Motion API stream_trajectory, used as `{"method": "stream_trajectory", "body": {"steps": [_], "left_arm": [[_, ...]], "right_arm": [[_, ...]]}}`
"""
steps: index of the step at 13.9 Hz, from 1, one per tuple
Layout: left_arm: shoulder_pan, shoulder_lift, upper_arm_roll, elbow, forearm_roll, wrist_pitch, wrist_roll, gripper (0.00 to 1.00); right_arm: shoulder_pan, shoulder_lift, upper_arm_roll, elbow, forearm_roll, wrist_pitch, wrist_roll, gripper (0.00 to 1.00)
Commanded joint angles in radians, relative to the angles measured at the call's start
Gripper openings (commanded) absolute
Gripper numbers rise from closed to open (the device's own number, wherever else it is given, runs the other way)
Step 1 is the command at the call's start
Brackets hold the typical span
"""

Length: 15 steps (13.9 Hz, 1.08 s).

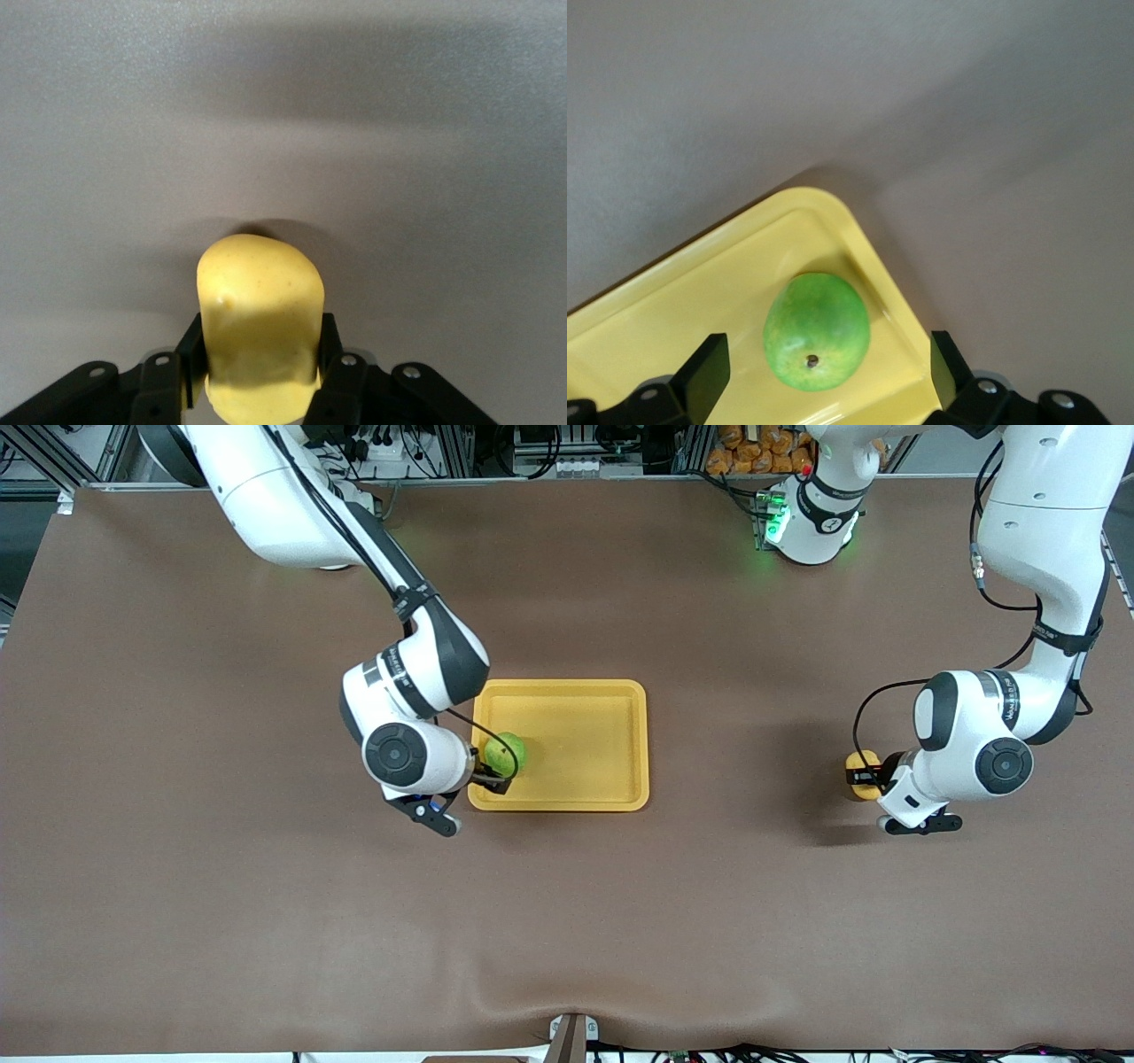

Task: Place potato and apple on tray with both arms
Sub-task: 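Lower the apple into the tray and open the right gripper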

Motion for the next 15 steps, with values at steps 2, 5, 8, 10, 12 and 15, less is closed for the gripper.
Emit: {"method": "stream_trajectory", "body": {"steps": [2,5,8,10,12,15], "left_arm": [[-0.002,-0.01,-0.006,0.0,0.021,0.01,0.004,0.06],[-0.005,-0.031,-0.012,0.006,0.021,-0.003,0.006,0.04],[-0.005,-0.068,-0.039,0.009,0.021,-0.016,0.033,0.01],[-0.007,-0.084,-0.069,0.027,0.021,-0.045,0.035,0.0],[-0.007,-0.084,-0.101,0.058,0.02,-0.082,0.033,0.0],[-0.005,-0.084,-0.15,0.089,0.019,-0.101,0.03,0.0]], "right_arm": [[-0.08,-0.016,0.009,0.12,-0.014,-0.168,-0.003,1.0],[-0.148,-0.022,0.008,0.158,-0.014,-0.258,-0.002,1.0],[-0.243,-0.078,0.011,0.163,-0.011,-0.288,-0.058,1.0],[-0.29,-0.081,0.012,0.164,-0.014,-0.341,-0.203,1.0],[-0.339,-0.098,0.009,0.189,-0.012,-0.367,-0.244,1.0],[-0.409,-0.117,0.011,0.191,-0.014,-0.409,-0.359,1.0]]}}
